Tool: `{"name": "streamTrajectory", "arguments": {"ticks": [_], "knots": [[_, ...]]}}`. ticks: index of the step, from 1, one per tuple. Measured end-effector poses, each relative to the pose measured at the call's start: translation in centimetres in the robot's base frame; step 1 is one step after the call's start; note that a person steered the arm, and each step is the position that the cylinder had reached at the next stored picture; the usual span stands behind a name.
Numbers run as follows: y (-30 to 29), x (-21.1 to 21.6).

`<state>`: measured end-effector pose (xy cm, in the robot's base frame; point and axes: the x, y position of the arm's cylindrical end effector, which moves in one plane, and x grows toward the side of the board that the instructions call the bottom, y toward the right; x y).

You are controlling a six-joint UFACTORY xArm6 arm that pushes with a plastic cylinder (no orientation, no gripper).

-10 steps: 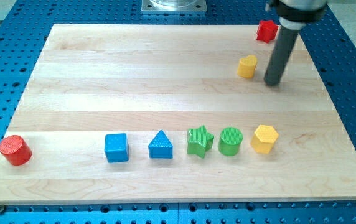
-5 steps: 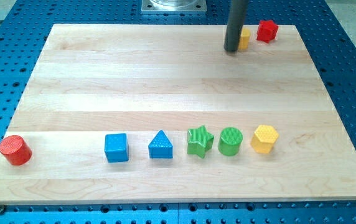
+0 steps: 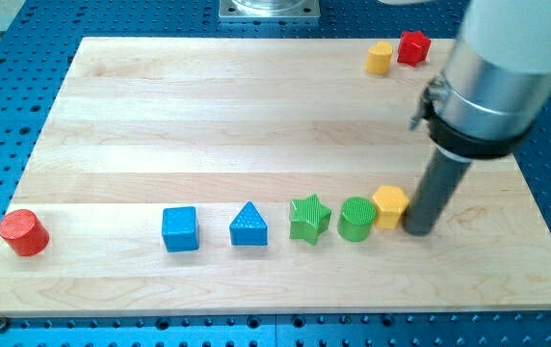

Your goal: Place both the yellow blocks closer to the red star

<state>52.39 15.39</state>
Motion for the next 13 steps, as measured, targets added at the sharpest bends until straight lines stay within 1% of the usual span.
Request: {"name": "streamTrajectory", "arguments": {"ticks": [1, 2, 3, 4, 5, 6, 7, 8, 9, 10, 11, 12, 13], "knots": [[0.9, 1.4], [-1.7, 4.0], [-4.3, -0.9], [-4.4, -9.2], [-3.8, -16.3], [-0.3, -19.3], [-1.4, -16.0], [0.7, -14.7], [2.4, -18.7], [5.3, -14.8], [7.1, -16.9], [4.9, -21.8], [4.7, -21.8]]}}
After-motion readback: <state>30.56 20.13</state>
